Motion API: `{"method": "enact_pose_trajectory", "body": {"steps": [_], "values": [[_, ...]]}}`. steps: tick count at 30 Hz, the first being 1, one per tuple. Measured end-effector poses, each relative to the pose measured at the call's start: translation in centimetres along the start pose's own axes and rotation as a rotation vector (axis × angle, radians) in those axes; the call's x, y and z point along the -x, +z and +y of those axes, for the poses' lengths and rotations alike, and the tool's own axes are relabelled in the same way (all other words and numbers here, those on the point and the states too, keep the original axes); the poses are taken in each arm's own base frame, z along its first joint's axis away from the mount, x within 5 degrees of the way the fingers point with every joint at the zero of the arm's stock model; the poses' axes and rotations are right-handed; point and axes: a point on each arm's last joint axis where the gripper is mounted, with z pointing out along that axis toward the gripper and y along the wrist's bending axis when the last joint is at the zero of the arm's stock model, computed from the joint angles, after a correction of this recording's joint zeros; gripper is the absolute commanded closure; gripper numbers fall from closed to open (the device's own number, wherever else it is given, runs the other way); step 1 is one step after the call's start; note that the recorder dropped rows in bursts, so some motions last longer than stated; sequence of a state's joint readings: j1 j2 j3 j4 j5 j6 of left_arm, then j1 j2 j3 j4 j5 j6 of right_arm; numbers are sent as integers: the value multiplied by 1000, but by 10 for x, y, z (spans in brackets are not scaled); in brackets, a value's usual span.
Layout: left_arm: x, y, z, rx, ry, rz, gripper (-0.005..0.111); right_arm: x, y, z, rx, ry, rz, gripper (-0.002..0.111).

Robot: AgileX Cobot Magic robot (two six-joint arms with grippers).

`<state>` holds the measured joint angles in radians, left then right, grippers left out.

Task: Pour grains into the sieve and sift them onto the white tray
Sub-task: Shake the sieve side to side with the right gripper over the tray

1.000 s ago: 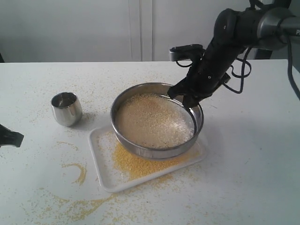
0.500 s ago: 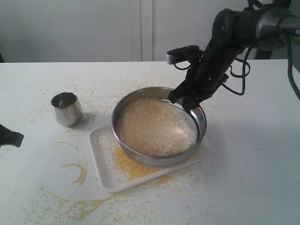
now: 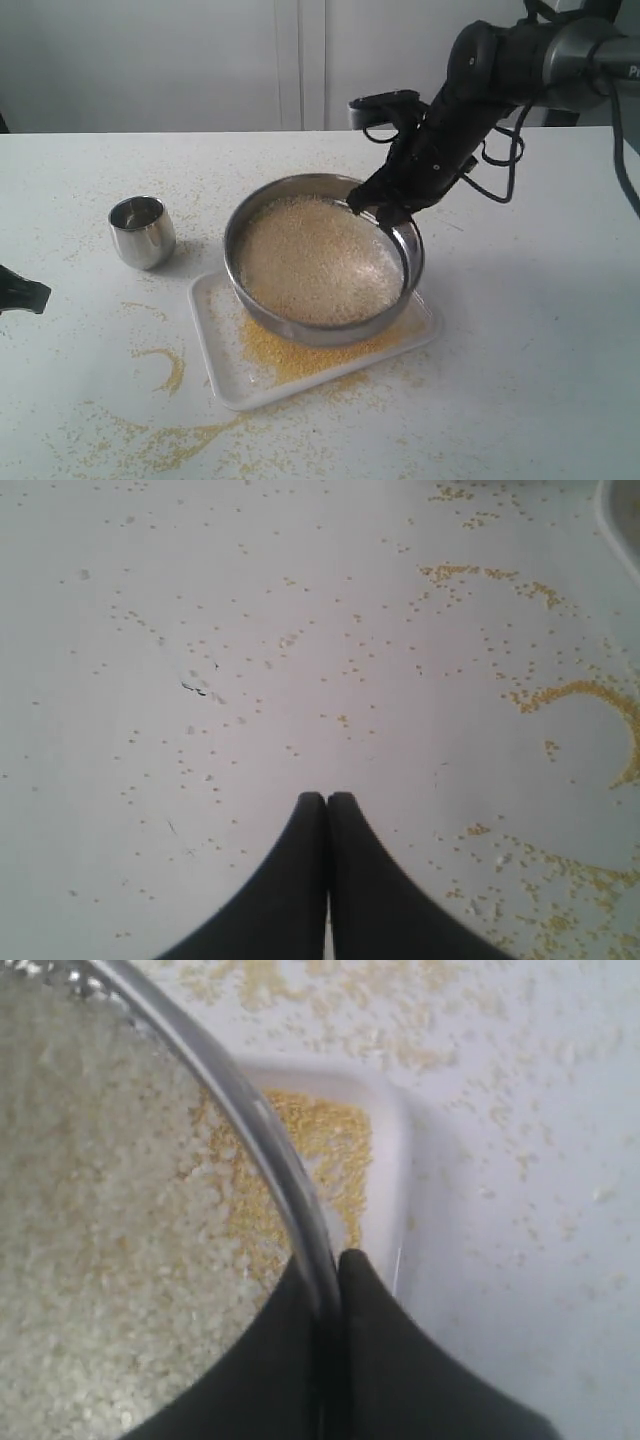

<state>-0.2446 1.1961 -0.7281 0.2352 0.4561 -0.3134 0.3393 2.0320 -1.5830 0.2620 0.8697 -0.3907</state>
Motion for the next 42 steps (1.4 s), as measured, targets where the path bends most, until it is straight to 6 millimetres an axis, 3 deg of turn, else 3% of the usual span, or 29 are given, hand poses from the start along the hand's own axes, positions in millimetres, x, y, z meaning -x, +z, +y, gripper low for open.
{"method": "enact_pose_trajectory", "body": {"steps": [2, 5, 9, 13, 17, 19, 20, 21, 23, 26, 28, 29, 30, 31, 33, 34, 36, 37, 38, 39, 40, 42], "values": [[0, 0, 0, 0, 0, 0, 107, -4, 0, 1, -29, -32, 48, 108], [0, 0, 0, 0, 0, 0, 107, -6, 4, -3, -49, 203, 45, 108], [0, 0, 0, 0, 0, 0, 107, -4, -1, -1, -19, -79, 47, 108], [0, 0, 0, 0, 0, 0, 107, -6, 2, -3, -50, 236, 41, 108], [0, 0, 0, 0, 0, 0, 107, -2, 0, 4, 5, -87, 29, 108], [0, 0, 0, 0, 0, 0, 107, -4, 1, 7, -19, -6, 56, 108], [0, 0, 0, 0, 0, 0, 107, -3, 3, 2, -41, 214, 27, 108], [0, 0, 0, 0, 0, 0, 107, -1, 3, -1, -33, 194, -4, 108], [0, 0, 0, 0, 0, 0, 107, -2, 0, 4, -15, -95, 31, 108], [0, 0, 0, 0, 0, 0, 107, -5, 5, 3, -49, 159, 51, 108], [0, 0, 0, 0, 0, 0, 107, -4, 2, 6, -34, -78, 55, 108], [0, 0, 0, 0, 0, 0, 107, -7, 3, 7, -56, -33, 89, 108], [0, 0, 0, 0, 0, 0, 107, -7, 5, 3, -80, 166, 79, 108], [0, 0, 0, 0, 0, 0, 107, -6, 4, 2, -65, 179, 54, 108], [0, 0, 0, 0, 0, 0, 107, -3, 2, 9, 23, -74, 50, 108], [0, 0, 0, 0, 0, 0, 107, -6, 1, 12, 11, -65, 88, 108], [0, 0, 0, 0, 0, 0, 107, -4, 5, 4, -43, 208, 40, 108], [0, 0, 0, 0, 0, 0, 107, -2, 5, 3, -38, 189, 15, 108], [0, 0, 0, 0, 0, 0, 107, -1, 3, 5, -7, -16, 11, 108], [0, 0, 0, 0, 0, 0, 107, -2, 3, 9, 3, -71, 28, 108], [0, 0, 0, 0, 0, 0, 107, -5, 5, 10, -1, -62, 50, 108], [0, 0, 0, 0, 0, 0, 107, -7, 9, 11, -22, 136, 55, 108]]}}
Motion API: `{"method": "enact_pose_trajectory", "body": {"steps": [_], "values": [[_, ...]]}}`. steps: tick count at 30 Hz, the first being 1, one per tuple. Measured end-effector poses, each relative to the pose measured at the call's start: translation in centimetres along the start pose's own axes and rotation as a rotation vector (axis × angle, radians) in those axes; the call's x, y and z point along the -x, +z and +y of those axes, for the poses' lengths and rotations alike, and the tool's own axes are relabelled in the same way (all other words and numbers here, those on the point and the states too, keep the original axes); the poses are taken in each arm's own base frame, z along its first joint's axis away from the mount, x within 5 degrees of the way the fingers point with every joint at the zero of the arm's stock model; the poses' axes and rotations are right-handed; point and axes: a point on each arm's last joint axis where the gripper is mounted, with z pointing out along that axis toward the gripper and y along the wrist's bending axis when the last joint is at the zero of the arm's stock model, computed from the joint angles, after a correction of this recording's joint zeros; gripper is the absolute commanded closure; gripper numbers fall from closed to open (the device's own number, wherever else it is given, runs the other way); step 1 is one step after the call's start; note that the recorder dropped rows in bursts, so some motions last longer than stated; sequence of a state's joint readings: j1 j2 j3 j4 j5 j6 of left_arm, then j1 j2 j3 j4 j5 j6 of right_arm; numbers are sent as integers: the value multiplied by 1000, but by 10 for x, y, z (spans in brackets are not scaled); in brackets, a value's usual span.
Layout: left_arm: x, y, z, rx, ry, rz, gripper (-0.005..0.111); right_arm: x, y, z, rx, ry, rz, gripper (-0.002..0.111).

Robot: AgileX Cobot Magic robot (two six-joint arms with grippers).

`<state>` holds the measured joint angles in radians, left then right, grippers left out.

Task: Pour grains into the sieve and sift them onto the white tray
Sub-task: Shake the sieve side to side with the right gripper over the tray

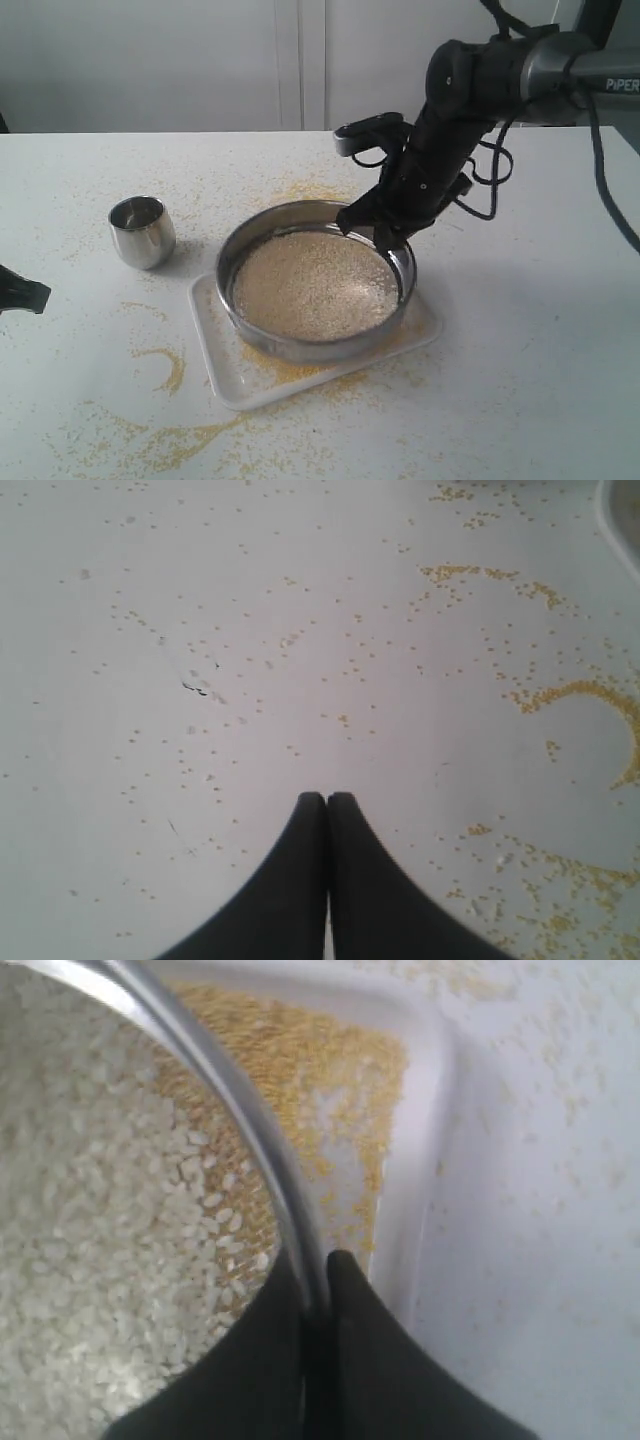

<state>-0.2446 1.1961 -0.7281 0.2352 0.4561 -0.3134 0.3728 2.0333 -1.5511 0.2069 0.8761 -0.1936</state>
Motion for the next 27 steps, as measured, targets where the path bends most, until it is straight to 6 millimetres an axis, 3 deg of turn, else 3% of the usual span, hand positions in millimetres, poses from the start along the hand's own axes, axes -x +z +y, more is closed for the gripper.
{"method": "enact_pose_trajectory", "body": {"steps": [2, 5, 6, 9, 10, 14, 18, 22, 25, 27], "values": [[0, 0, 0, 0, 0, 0, 107, 3, 2, -1, 23, 60, -40, 108], [0, 0, 0, 0, 0, 0, 107, 3, -1, 7, 78, -210, -46, 108], [0, 0, 0, 0, 0, 0, 107, 0, -1, 8, 67, -206, -21, 108], [0, 0, 0, 0, 0, 0, 107, 1, 2, 1, 11, 74, -36, 108], [0, 0, 0, 0, 0, 0, 107, 4, 2, -1, 19, 87, -64, 108], [0, 0, 0, 0, 0, 0, 107, 3, -4, 6, 78, -243, -41, 108], [0, 0, 0, 0, 0, 0, 107, 2, 1, 3, 55, 32, -45, 108], [0, 0, 0, 0, 0, 0, 107, 3, -3, -2, 20, -193, -37, 108], [0, 0, 0, 0, 0, 0, 107, -1, -1, -4, -30, -2, 1, 108], [0, 0, 0, 0, 0, 0, 107, 1, 0, -3, -1, -31, -18, 108]]}}
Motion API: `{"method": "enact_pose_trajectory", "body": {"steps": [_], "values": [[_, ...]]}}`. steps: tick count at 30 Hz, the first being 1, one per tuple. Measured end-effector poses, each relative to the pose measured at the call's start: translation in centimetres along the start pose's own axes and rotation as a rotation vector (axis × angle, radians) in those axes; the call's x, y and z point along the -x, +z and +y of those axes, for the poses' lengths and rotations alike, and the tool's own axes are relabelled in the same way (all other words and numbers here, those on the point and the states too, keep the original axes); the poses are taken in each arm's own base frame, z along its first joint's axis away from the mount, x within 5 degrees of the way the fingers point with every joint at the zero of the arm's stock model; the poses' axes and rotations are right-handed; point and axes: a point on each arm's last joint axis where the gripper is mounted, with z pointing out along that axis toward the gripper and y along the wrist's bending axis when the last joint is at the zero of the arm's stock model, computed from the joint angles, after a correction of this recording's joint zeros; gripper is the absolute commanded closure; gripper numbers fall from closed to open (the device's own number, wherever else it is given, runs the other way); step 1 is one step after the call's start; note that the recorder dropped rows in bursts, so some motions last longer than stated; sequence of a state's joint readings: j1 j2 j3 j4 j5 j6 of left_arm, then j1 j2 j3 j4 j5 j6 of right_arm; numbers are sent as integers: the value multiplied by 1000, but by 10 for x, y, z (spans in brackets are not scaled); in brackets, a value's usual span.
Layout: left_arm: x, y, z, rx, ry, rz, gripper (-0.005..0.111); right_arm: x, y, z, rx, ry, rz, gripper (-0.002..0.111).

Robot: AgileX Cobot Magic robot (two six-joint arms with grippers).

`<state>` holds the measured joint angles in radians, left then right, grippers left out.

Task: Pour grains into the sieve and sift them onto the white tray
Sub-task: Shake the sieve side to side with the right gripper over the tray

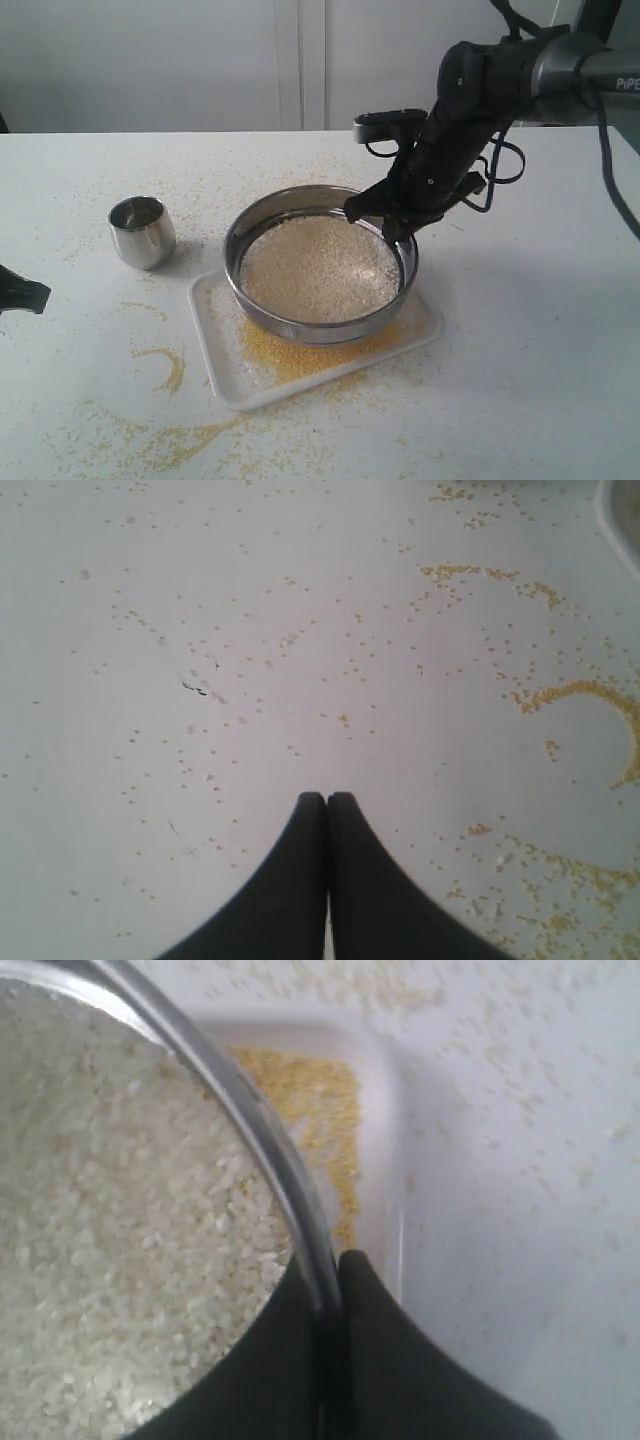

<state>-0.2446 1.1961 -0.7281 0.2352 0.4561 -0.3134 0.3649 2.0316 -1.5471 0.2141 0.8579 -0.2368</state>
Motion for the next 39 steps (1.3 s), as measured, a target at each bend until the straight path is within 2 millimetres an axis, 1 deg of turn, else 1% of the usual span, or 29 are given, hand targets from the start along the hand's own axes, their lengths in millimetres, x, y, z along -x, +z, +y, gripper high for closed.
{"method": "enact_pose_trajectory", "body": {"steps": [2, 3, 4, 5, 7, 8, 9, 11, 12, 13, 14, 16, 17, 19, 20, 21, 23, 24, 25, 27, 28, 29, 31, 32, 33, 36, 37, 38, 39], "values": [[0, 0, 0, 0, 0, 0, 107, -2, -2, 6, 47, -202, 26, 108], [0, 0, 0, 0, 0, 0, 107, -4, -3, 10, 51, -257, 50, 108], [0, 0, 0, 0, 0, 0, 107, -6, -2, 13, 32, -232, 77, 108], [0, 0, 0, 0, 0, 0, 107, -6, -2, 12, 1, -155, 79, 108], [0, 0, 0, 0, 0, 0, 107, -1, -1, 4, -44, 62, 13, 108], [0, 0, 0, 0, 0, 0, 107, 2, -2, 2, -31, 65, -25, 108], [0, 0, 0, 0, 0, 0, 107, 5, -3, 2, -16, -8, -49, 108], [0, 0, 0, 0, 0, 0, 107, 4, -6, 12, 35, -219, -33, 108], [0, 0, 0, 0, 0, 0, 107, 2, -7, 15, 35, -245, -9, 108], [0, 0, 0, 0, 0, 0, 107, 0, -6, 17, 19, -206, 15, 108], [0, 0, 0, 0, 0, 0, 107, -1, -5, 17, -7, -101, 22, 108], [0, 0, 0, 0, 0, 0, 107, 3, -4, 12, -25, 45, -18, 108], [0, 0, 0, 0, 0, 0, 107, 4, -5, 9, -19, 18, -39, 108], [0, 0, 0, 0, 0, 0, 107, 6, -9, 11, -6, -187, -45, 108], [0, 0, 0, 0, 0, 0, 107, 4, -9, 14, -7, -229, -26, 108], [0, 0, 0, 0, 0, 0, 107, 2, -9, 16, -15, -196, -3, 108], [0, 0, 0, 0, 0, 0, 107, 1, -6, 15, -34, -18, -1, 108], [0, 0, 0, 0, 0, 0, 107, 3, -5, 13, -27, 29, -26, 108], [0, 0, 0, 0, 0, 0, 107, 4, -5, 14, -13, 6, -35, 108], [0, 0, 0, 0, 0, 0, 107, 5, -8, 18, 20, -200, -37, 108], [0, 0, 0, 0, 0, 0, 107, 3, -9, 20, 21, -251, -17, 108], [0, 0, 0, 0, 0, 0, 107, 1, -9, 22, 12, -243, 5, 108], [0, 0, 0, 0, 0, 0, 107, 1, -7, 18, -30, -54, 5, 108], [0, 0, 0, 0, 0, 0, 107, 3, -6, 15, -36, 6, -24, 108], [0, 0, 0, 0, 0, 0, 107, 5, -6, 12, -24, -6, -44, 108], [0, 0, 0, 0, 0, 0, 107, 4, -9, 18, 22, -272, -24, 108], [0, 0, 0, 0, 0, 0, 107, 1, -10, 19, 20, -287, 11, 108], [0, 0, 0, 0, 0, 0, 107, -1, -9, 21, 10, -243, 27, 108], [0, 0, 0, 0, 0, 0, 107, -2, -7, 19, -8, -136, 29, 108]]}}
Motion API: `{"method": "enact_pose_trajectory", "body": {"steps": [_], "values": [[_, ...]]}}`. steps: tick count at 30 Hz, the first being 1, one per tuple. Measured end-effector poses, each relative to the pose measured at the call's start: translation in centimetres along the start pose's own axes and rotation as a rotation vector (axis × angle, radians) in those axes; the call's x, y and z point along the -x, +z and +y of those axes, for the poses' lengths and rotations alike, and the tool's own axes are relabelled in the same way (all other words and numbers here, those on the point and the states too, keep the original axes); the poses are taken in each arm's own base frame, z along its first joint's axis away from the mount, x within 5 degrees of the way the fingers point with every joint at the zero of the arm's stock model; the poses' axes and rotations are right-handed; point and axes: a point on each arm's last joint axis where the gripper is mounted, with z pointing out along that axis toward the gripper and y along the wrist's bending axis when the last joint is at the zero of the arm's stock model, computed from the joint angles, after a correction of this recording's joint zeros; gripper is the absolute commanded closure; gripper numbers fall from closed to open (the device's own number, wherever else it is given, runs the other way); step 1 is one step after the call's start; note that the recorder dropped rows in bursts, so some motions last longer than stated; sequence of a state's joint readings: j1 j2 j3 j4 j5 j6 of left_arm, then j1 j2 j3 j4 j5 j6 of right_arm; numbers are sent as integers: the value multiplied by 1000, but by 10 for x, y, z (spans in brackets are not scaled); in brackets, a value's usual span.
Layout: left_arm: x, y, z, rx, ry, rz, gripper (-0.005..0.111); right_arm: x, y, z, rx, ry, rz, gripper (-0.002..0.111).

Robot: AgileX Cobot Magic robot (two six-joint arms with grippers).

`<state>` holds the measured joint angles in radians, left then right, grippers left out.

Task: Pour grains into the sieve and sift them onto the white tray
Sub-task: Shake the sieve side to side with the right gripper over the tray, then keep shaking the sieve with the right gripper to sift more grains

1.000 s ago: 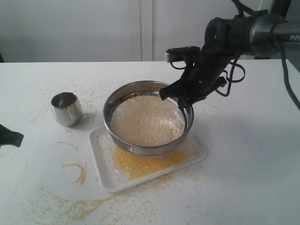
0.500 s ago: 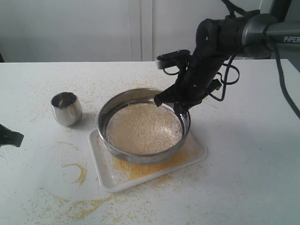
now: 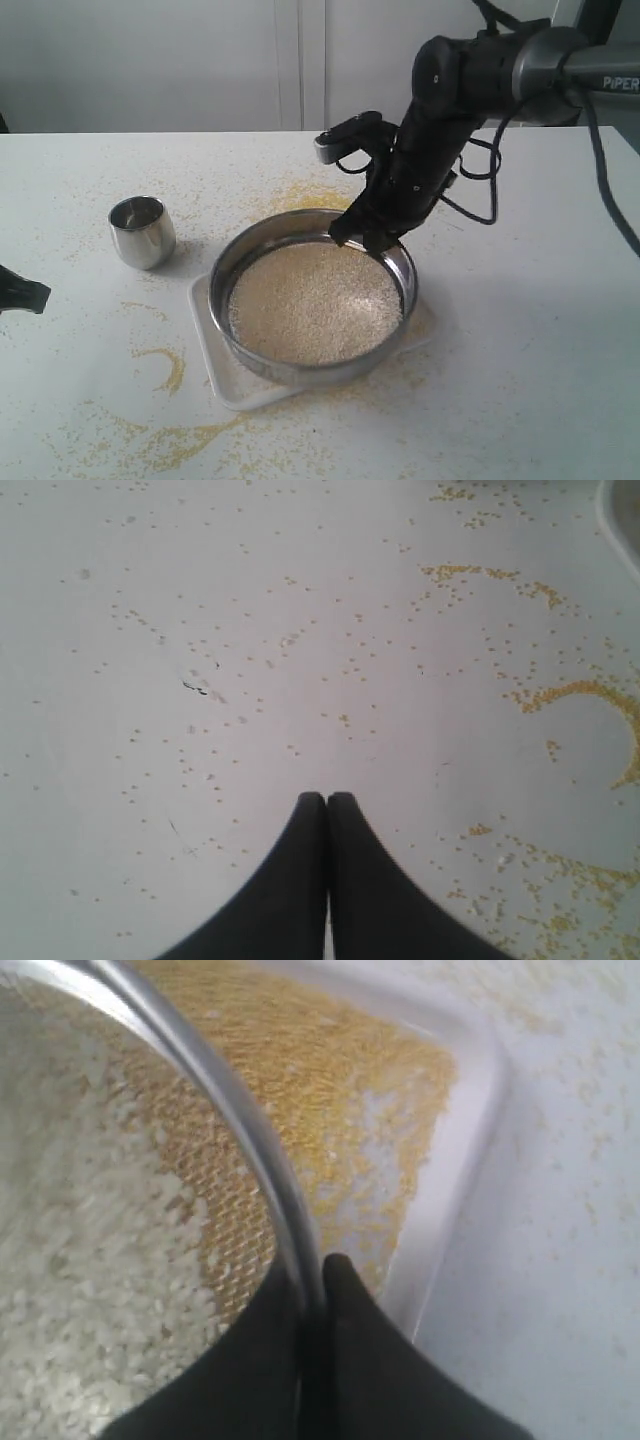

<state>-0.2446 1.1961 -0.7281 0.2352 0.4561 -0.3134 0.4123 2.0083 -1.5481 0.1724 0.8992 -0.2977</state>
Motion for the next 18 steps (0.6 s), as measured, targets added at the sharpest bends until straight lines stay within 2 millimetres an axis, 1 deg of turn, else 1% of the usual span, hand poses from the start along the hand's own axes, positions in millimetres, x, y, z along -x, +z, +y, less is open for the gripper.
{"method": "enact_pose_trajectory", "body": {"steps": [1, 2, 3, 4, 6, 7, 9, 10, 11, 12, 13, 14, 15, 16, 18], "values": [[0, 0, 0, 0, 0, 0, 107, 1, 1, -5, -10, 108, -21, 108], [0, 0, 0, 0, 0, 0, 107, 4, 1, -7, -8, 138, -53, 108], [0, 0, 0, 0, 0, 0, 107, 6, 0, -8, 5, 96, -78, 108], [0, 0, 0, 0, 0, 0, 107, 7, -1, -6, 27, 0, -89, 108], [0, 0, 0, 0, 0, 0, 107, 6, -4, 1, 53, -125, -64, 108], [0, 0, 0, 0, 0, 0, 107, 4, -3, 4, 41, -99, -43, 108], [0, 0, 0, 0, 0, 0, 107, 4, -2, 1, 0, 84, -47, 108], [0, 0, 0, 0, 0, 0, 107, 6, -1, -4, -9, 149, -76, 108], [0, 0, 0, 0, 0, 0, 107, 8, -1, -5, -1, 131, -99, 108], [0, 0, 0, 0, 0, 0, 107, 9, -2, -6, 9, 36, -110, 108], [0, 0, 0, 0, 0, 0, 107, 8, -4, -3, 36, -86, -97, 108], [0, 0, 0, 0, 0, 0, 107, 6, -4, 4, 64, -167, -70, 108], [0, 0, 0, 0, 0, 0, 107, 4, -3, 6, 72, -179, -41, 108], [0, 0, 0, 0, 0, 0, 107, 2, -2, 9, 63, -125, -21, 108], [0, 0, 0, 0, 0, 0, 107, 3, 0, 2, 28, 111, -37, 108]]}}
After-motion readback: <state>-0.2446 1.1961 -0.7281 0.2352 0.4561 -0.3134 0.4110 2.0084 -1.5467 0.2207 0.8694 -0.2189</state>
